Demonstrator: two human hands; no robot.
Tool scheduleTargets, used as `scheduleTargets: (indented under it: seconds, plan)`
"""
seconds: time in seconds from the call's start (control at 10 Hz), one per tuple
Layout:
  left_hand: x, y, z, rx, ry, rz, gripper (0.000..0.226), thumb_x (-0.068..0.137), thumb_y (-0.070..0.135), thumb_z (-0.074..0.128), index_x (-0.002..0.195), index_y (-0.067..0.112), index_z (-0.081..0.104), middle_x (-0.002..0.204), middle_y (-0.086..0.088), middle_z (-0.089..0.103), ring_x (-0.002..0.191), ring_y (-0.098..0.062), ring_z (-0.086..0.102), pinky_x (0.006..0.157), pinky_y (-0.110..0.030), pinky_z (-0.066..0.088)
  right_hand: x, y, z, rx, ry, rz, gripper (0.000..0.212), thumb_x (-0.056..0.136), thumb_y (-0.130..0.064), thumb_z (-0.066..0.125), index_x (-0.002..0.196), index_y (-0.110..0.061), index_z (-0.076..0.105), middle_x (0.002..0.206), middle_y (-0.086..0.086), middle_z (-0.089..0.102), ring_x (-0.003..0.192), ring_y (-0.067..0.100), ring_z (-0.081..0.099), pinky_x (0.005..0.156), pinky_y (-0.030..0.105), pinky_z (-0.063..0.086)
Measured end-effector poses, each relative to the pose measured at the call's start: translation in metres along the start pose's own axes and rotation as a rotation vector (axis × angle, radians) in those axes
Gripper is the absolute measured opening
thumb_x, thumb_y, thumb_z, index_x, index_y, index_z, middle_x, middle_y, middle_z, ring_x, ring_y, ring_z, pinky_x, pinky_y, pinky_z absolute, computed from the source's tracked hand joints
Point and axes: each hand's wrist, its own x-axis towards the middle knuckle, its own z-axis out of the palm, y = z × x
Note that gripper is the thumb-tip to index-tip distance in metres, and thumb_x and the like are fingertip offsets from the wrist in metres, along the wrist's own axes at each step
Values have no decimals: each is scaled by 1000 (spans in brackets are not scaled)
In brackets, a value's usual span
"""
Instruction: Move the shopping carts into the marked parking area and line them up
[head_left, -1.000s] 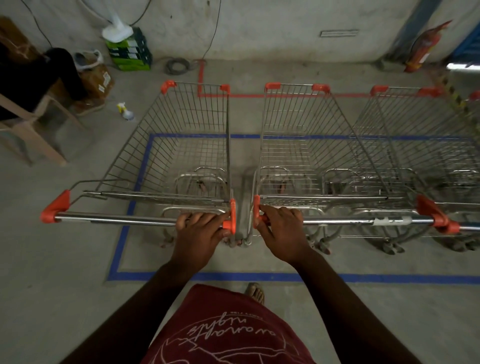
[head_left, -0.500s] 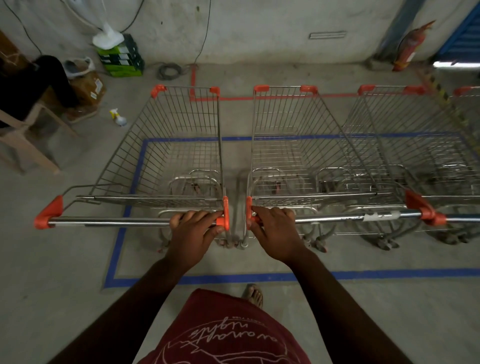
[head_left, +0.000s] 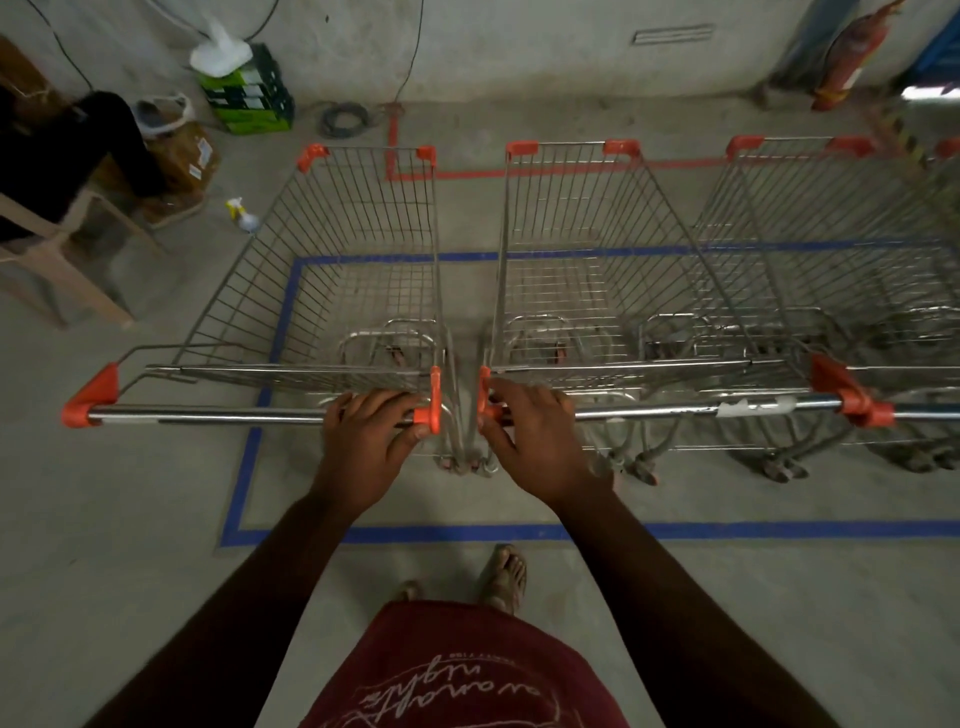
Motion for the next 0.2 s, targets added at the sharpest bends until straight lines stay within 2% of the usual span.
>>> scheduleTargets:
  seconds: [0.1,0.2]
  plan:
    - [-5,5,-5,-31,8,-63,44,95,49,59,126,19,70,127,-4,68,116,-28,64,103,-53,44,-7,-2,-1,127,45,-14,52,99,-45,62,146,-23,52,135,3,65,122,26,59,107,47,40]
    - [-12,21,-15,-79,78,-72,40,95,40,61,126,18,70,127,-5,66,117,-29,63,101,-53,46,-13,-3,-10,159,68,-23,56,96,-39,70,145,-19,54,136,6,65,124,30,61,108,52,42]
